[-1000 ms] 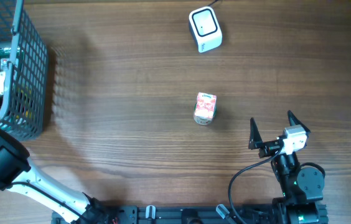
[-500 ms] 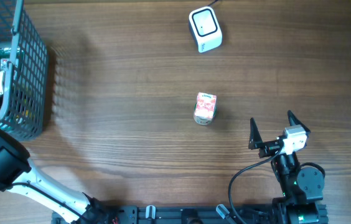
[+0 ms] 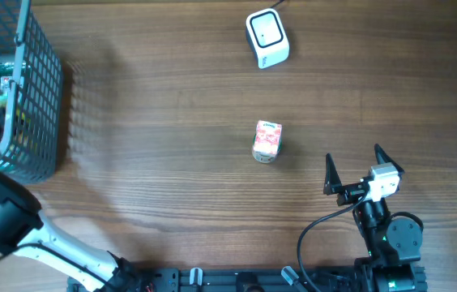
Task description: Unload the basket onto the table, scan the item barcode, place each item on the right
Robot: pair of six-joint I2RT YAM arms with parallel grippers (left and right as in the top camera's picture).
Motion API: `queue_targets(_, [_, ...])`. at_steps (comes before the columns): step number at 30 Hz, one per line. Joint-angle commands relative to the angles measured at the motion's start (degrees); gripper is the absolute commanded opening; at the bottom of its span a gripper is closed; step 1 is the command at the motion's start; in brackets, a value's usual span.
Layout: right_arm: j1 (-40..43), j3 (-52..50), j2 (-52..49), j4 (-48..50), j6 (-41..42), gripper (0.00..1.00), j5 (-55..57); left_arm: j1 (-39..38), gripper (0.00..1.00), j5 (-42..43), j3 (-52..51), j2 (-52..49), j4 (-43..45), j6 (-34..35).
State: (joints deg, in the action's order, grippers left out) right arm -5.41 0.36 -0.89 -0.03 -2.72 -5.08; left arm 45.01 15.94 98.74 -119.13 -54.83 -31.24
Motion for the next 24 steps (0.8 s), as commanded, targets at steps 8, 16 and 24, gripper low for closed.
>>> queue_targets(8, [0.17, -0.07, 0.35, 0.17, -0.28, 1.0, 0.55, 0.11, 0.41, 0.04, 8.22, 16.92, 4.92, 3.65])
queue_targets(16, [0.17, -0.07, 0.35, 0.17, -0.28, 1.0, 0.55, 0.09, 0.4, 0.61, 8.22, 27.12, 13.92, 11.26])
queue_targets(24, [0.17, -0.07, 0.35, 0.17, -0.28, 1.0, 0.55, 0.09, 0.4, 12.79, 8.22, 35.63, 18.36, 22.51])
